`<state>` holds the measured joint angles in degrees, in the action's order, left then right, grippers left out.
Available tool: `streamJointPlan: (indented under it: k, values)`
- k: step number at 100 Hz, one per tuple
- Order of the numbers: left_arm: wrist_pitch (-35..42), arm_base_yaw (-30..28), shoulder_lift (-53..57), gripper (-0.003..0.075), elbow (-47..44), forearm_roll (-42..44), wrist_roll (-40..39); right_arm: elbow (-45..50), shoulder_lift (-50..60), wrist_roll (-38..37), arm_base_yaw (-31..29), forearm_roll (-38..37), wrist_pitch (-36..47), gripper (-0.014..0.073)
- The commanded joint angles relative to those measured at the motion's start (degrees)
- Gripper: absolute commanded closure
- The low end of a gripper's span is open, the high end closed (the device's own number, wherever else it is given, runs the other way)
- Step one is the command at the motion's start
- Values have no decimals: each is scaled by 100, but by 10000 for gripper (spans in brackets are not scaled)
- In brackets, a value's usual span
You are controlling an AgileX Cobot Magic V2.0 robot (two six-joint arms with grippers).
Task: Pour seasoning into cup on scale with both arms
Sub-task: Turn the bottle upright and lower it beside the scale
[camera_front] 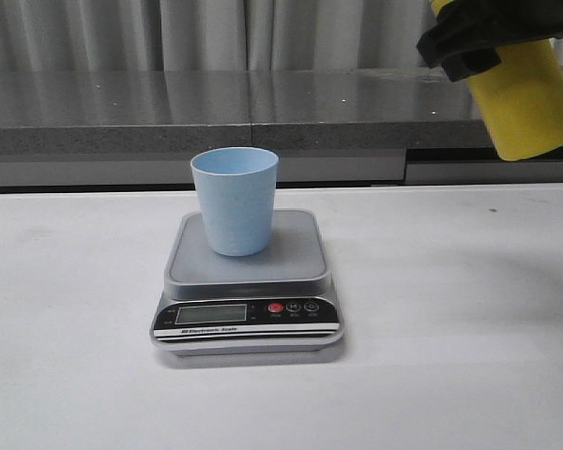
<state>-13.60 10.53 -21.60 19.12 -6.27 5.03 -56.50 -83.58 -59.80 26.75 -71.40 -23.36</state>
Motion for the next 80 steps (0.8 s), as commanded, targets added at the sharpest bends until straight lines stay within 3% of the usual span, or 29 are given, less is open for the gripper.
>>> streamJointPlan:
  k: [1,57,80]
  values:
    - [475,-23,-26,739,164,-20,6,-17,405,-176,-208,-212,579,484]
    - [475,-23,-26,739,164,-20,6,1085,586,669,-1970,1207,5050,484]
    - [475,-23,-26,739,164,-20,6,1585,431,1545,-2370,1846,6481,484]
